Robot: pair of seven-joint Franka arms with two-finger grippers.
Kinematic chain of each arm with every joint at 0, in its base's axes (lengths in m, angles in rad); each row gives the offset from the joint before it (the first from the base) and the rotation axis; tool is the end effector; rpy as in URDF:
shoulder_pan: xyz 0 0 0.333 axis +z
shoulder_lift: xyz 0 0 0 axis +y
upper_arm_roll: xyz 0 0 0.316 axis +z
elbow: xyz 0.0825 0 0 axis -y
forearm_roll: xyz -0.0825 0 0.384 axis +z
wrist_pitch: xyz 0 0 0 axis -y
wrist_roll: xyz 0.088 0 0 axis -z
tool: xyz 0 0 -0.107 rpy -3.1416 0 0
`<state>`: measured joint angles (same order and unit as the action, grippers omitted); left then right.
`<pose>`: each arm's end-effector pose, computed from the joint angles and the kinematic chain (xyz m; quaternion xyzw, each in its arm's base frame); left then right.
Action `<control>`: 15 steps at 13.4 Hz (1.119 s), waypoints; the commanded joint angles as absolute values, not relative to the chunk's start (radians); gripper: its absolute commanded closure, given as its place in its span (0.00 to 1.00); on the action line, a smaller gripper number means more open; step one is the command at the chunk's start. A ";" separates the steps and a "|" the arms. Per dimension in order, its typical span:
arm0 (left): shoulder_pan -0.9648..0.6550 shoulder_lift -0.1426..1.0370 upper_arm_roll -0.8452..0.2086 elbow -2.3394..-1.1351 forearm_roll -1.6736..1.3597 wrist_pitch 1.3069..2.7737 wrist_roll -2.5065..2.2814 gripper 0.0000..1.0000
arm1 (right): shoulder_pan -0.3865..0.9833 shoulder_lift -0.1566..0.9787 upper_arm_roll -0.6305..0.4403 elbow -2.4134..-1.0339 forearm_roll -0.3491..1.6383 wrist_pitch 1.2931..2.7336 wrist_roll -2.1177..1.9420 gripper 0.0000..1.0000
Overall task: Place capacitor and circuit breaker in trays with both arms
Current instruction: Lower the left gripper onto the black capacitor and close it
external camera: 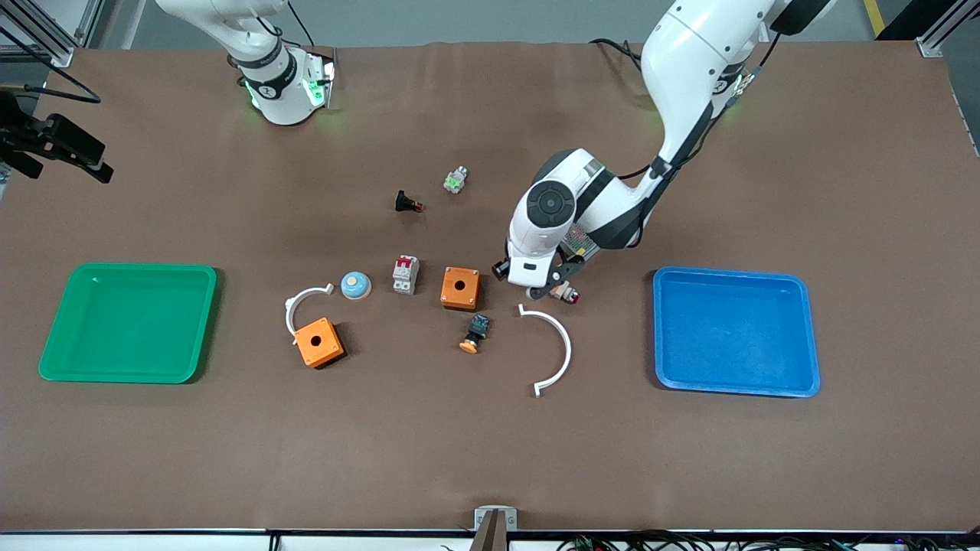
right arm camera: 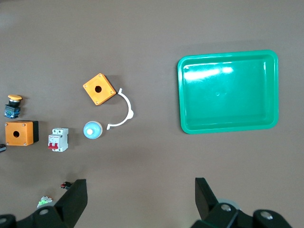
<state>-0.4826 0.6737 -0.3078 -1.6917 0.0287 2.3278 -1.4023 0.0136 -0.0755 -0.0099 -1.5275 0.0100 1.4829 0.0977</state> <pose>0.4916 -0.4650 0.2198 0.9434 0.3205 -0.0770 0.0357 0.5212 0.0028 0.6775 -0.9988 0.0465 -0.0152 0.0061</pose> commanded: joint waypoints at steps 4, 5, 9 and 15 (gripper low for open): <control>-0.500 0.724 -0.305 -1.672 0.049 2.376 -1.433 0.38 | 0.000 -0.063 0.000 -1.499 -0.003 1.466 0.089 0.00; -0.500 0.732 -0.305 -1.672 0.051 2.384 -1.433 0.41 | 0.000 -0.063 0.000 -1.499 -0.003 1.466 0.089 0.00; -0.500 0.735 -0.305 -1.671 0.051 2.385 -1.433 0.58 | 0.000 -0.063 0.000 -1.499 -0.003 1.466 0.089 0.00; -0.483 0.700 -0.299 -1.657 0.049 2.376 -1.433 0.99 | 0.000 -0.063 0.000 -1.499 -0.003 1.466 0.089 0.00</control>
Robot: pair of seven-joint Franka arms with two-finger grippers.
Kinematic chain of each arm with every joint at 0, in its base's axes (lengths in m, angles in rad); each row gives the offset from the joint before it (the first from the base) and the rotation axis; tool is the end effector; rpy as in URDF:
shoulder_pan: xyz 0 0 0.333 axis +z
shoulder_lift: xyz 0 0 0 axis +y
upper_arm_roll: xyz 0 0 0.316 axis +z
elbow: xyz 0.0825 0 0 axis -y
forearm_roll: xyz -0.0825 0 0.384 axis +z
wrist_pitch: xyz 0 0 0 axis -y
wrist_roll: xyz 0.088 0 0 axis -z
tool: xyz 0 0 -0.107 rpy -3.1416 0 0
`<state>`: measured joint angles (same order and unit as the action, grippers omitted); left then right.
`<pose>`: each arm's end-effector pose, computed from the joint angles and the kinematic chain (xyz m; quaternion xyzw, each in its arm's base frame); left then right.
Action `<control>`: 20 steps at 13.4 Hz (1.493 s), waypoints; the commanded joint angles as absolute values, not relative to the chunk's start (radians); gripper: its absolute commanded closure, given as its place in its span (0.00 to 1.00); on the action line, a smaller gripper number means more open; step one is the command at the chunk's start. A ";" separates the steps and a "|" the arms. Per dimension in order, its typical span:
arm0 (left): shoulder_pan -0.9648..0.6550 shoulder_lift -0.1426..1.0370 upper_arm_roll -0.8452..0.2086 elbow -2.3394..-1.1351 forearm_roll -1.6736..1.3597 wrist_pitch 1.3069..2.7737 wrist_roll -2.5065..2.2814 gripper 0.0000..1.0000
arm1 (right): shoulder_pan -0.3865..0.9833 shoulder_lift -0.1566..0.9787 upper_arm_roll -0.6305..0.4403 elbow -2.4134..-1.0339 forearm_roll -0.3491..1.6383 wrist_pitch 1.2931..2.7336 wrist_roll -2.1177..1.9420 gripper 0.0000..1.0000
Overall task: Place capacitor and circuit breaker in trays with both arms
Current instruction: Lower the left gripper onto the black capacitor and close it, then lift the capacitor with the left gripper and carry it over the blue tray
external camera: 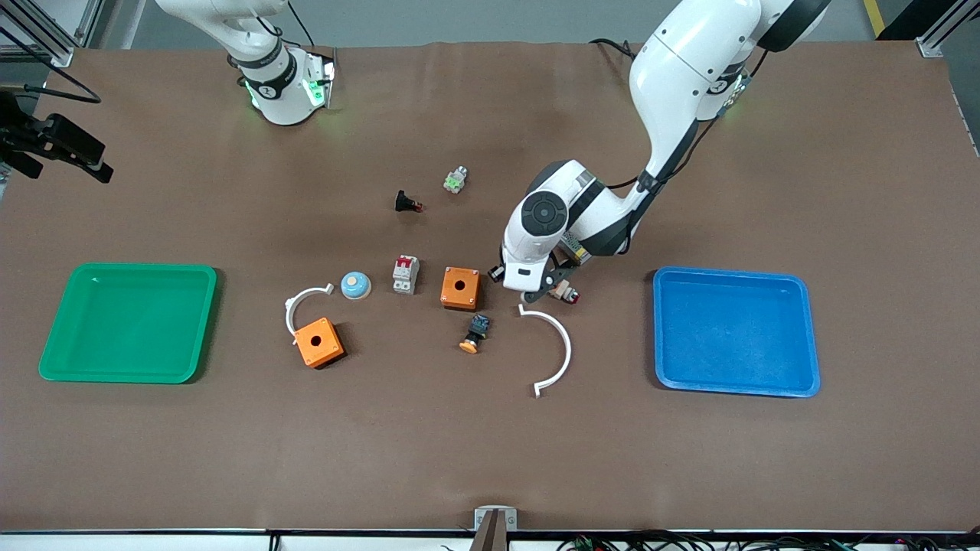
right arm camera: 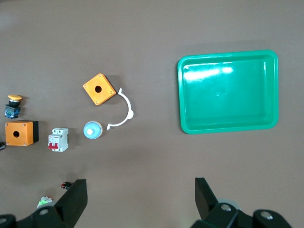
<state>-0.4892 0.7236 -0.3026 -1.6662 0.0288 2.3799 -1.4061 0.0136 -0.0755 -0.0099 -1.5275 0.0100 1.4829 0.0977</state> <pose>0.4973 -0.4701 0.2014 0.9410 0.3264 -0.0742 0.0500 0.5212 0.0028 0.6775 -0.9988 0.0465 -0.0152 0.0061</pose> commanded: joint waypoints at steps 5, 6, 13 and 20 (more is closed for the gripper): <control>-0.424 0.571 -0.296 -1.657 0.051 2.294 -1.431 1.00 | 0.000 -0.063 0.000 -1.499 -0.003 1.466 0.089 0.00; -0.410 0.548 -0.296 -1.657 0.051 2.277 -1.428 1.00 | 0.000 -0.063 0.000 -1.499 -0.003 1.466 0.089 0.00; -0.321 0.451 -0.296 -1.657 0.052 2.226 -1.405 1.00 | 0.003 -0.063 0.000 -1.500 -0.002 1.466 0.089 0.00; -0.262 0.425 -0.296 -1.661 0.052 2.166 -1.351 1.00 | 0.006 -0.063 0.000 -1.500 -0.002 1.466 0.089 0.00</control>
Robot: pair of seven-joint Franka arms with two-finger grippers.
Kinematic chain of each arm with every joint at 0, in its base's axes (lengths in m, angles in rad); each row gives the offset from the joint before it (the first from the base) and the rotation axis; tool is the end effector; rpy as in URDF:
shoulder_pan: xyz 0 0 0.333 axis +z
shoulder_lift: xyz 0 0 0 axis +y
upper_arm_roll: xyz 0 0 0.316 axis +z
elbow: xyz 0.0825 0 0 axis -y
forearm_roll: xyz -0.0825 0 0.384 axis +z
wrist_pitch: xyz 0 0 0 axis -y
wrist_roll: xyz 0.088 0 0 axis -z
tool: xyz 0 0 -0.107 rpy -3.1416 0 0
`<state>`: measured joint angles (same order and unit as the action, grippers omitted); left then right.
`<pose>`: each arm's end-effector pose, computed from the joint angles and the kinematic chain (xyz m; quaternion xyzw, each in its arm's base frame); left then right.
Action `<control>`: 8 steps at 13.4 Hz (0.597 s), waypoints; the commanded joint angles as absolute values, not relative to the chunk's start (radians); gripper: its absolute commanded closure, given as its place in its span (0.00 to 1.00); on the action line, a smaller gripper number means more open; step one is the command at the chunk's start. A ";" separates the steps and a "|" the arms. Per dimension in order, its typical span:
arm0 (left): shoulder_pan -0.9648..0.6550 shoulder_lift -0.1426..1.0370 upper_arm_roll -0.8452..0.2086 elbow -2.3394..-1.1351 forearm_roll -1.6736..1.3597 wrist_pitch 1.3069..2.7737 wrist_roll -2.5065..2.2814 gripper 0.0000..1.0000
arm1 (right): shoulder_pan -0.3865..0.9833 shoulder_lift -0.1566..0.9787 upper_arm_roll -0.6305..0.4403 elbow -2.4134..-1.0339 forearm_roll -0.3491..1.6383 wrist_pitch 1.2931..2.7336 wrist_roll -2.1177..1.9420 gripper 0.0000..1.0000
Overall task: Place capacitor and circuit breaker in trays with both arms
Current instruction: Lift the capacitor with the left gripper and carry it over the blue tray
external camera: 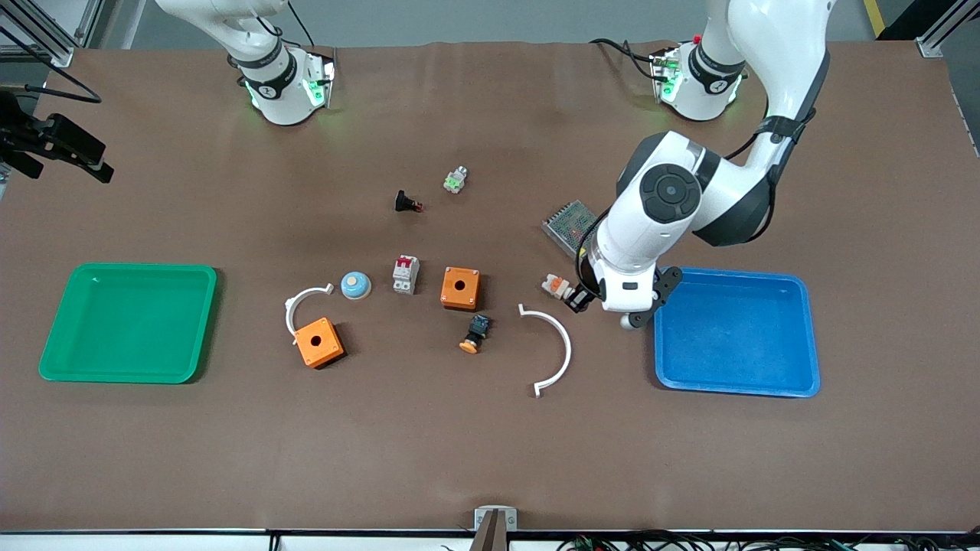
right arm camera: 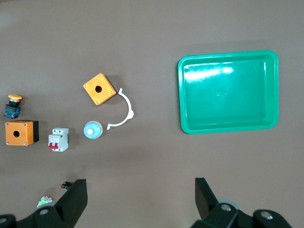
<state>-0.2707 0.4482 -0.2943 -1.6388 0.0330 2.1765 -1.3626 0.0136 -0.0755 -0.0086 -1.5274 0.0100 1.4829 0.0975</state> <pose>0.5898 -0.3435 0.3766 0.9158 0.3951 -0.0086 0.0720 0.5212 0.0035 0.6776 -0.9988 0.0457 -0.0152 0.0061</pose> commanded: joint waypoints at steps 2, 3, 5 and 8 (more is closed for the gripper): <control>-0.242 0.423 -0.296 -1.661 0.052 2.166 -1.338 1.00 | 0.006 -0.063 0.000 -1.500 -0.002 1.466 0.089 0.00; -0.238 0.423 -0.296 -1.661 0.052 2.166 -1.327 1.00 | 0.006 -0.063 0.000 -1.500 -0.002 1.466 0.089 0.00; -0.224 0.423 -0.296 -1.661 0.052 2.166 -1.324 1.00 | 0.009 -0.057 0.002 -1.503 0.000 1.466 0.089 0.00; -0.181 0.423 -0.296 -1.666 0.052 2.151 -1.273 1.00 | 0.035 -0.040 0.002 -1.502 0.002 1.468 0.101 0.00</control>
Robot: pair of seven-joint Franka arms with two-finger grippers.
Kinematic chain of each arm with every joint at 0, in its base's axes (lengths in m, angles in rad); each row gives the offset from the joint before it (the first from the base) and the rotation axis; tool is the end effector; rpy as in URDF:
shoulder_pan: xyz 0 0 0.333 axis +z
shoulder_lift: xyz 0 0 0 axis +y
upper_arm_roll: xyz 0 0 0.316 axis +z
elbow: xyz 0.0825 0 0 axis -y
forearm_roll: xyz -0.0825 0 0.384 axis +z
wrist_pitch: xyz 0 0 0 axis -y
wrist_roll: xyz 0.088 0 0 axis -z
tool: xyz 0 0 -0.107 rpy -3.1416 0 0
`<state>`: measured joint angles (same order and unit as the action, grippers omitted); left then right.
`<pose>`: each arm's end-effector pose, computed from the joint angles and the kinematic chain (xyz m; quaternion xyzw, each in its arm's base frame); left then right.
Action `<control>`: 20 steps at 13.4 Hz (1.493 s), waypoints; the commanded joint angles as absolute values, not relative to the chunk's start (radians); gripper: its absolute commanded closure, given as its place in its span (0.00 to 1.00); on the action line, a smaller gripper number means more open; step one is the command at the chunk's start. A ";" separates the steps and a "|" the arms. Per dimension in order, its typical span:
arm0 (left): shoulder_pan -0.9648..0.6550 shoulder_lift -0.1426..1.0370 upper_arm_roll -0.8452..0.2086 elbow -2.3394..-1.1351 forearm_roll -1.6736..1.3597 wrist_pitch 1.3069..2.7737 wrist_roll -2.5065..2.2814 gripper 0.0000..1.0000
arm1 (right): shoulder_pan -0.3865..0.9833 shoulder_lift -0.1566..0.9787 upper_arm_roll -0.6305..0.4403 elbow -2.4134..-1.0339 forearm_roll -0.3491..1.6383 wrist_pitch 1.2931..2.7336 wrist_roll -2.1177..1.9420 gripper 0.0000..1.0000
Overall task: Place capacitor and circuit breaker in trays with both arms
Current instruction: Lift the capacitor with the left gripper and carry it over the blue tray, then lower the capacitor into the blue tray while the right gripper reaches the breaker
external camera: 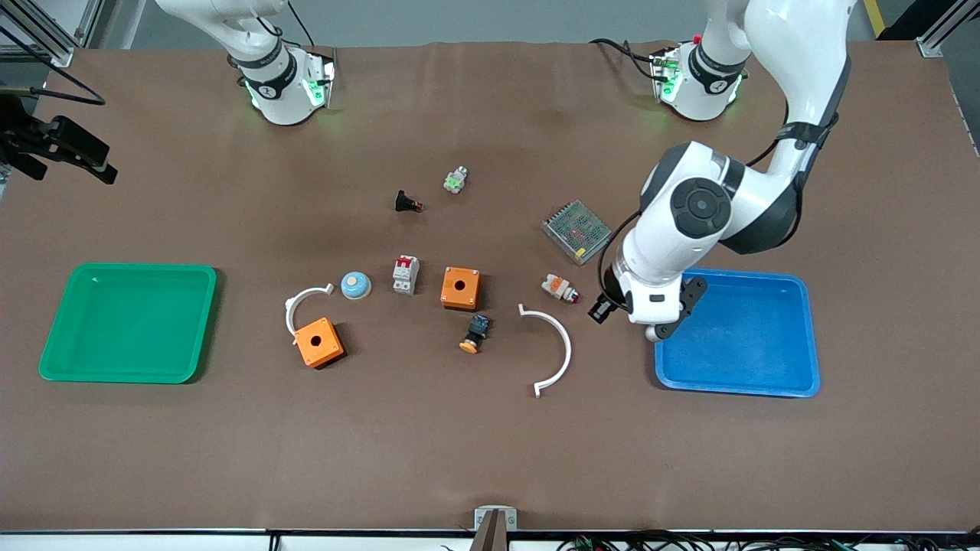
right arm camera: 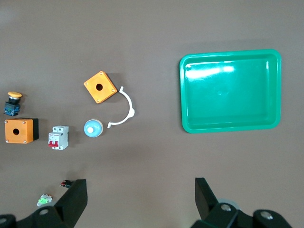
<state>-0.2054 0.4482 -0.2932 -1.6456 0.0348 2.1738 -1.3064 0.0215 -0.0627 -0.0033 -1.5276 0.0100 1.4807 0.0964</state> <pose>0.6096 -0.3033 0.3731 0.9144 0.3991 -0.0064 0.0681 0.5252 0.0106 0.6706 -0.9992 0.0386 -0.0076 0.0055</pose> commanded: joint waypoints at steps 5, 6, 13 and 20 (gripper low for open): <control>-0.088 0.431 -0.296 -1.671 0.054 2.128 -1.166 1.00 | 0.090 0.007 0.003 -1.506 0.008 1.467 0.104 0.00; -0.065 0.436 -0.296 -1.671 0.054 2.128 -1.137 1.00 | 0.115 0.018 0.002 -1.511 0.006 1.465 0.109 0.00; 0.073 0.532 -0.296 -1.671 0.054 2.143 -0.990 1.00 | 0.362 0.023 0.005 -1.675 0.046 1.569 0.363 0.00; 0.170 0.641 -0.295 -1.674 0.176 2.180 -0.882 1.00 | 0.551 0.035 0.003 -2.018 0.063 2.038 0.584 0.00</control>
<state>0.1465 0.6260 -0.2855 -1.6769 0.1280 2.1733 -0.9067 0.5199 0.0492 0.0151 -1.9271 0.0512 1.9424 0.5454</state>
